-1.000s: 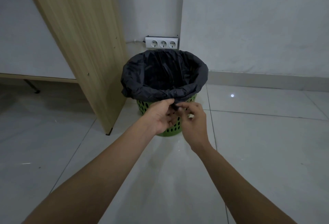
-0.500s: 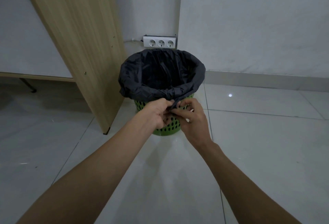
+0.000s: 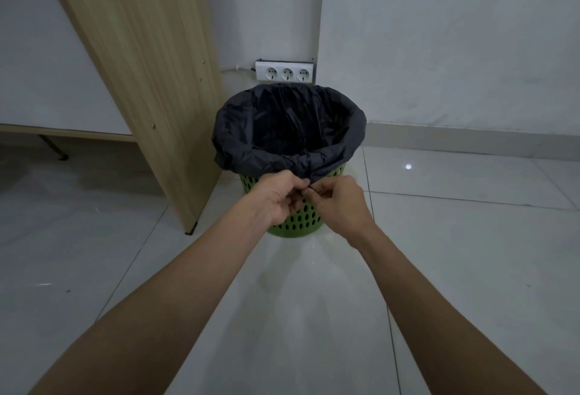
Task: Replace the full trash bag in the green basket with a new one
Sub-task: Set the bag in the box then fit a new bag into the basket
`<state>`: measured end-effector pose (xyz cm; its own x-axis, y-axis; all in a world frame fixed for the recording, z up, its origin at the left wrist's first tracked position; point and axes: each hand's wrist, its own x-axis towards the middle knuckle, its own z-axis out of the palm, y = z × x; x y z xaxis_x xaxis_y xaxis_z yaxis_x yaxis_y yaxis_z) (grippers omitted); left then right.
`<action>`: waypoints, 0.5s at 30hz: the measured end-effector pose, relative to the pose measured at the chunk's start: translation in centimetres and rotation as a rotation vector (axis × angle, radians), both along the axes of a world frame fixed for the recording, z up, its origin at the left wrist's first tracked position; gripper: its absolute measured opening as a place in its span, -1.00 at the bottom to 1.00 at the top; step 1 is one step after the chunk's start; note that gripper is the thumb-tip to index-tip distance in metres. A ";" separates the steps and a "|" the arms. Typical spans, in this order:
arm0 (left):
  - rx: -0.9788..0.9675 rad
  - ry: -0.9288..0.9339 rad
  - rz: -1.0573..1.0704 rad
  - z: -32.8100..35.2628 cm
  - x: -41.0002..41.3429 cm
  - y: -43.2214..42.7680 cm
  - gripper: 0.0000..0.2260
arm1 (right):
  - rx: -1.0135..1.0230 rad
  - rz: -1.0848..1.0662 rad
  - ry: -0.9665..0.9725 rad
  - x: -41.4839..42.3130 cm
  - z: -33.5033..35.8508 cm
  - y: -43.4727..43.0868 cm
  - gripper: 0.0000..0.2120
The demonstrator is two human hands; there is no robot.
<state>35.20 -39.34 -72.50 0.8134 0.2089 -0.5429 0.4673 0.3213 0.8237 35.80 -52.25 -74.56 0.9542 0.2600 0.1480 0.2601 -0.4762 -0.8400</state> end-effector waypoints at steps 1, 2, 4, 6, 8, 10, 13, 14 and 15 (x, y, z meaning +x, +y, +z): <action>-0.022 0.005 0.012 -0.1 0.1 0.1 -0.87 | 0.063 -0.009 0.032 -0.1 0.1 0.0 -0.92; -0.049 0.010 0.016 0.0 0.1 0.1 -0.87 | 0.133 -0.029 0.045 -0.2 0.1 0.1 -0.95; -0.086 0.027 0.012 0.2 0.1 0.0 -0.86 | 0.235 -0.094 -0.029 -0.6 -0.2 0.2 -0.90; -0.117 0.046 0.002 0.4 0.2 -0.2 -0.82 | 0.275 -0.107 -0.193 -0.9 -0.7 -0.1 -0.86; -0.156 0.062 -0.003 0.6 0.1 -0.4 -0.79 | 0.227 -0.022 -0.385 -0.9 -1.7 -0.5 -0.86; -0.172 0.076 -0.007 1.0 -0.1 -0.3 -0.79 | 0.187 0.049 -0.457 -0.7 -2.7 -0.6 -0.80; -0.143 0.131 -0.041 1.6 -0.2 0.0 -0.84 | 0.208 0.034 -0.468 -0.5 -3.3 -0.2 -0.72; -0.107 0.166 -0.068 1.7 -0.3 0.2 -0.85 | 0.232 0.025 -0.457 -0.5 -3.2 -0.1 -0.72; -0.075 0.197 -0.097 1.8 -0.4 0.3 -0.85 | 0.251 0.019 -0.444 -0.3 -3.2 0.0 -0.73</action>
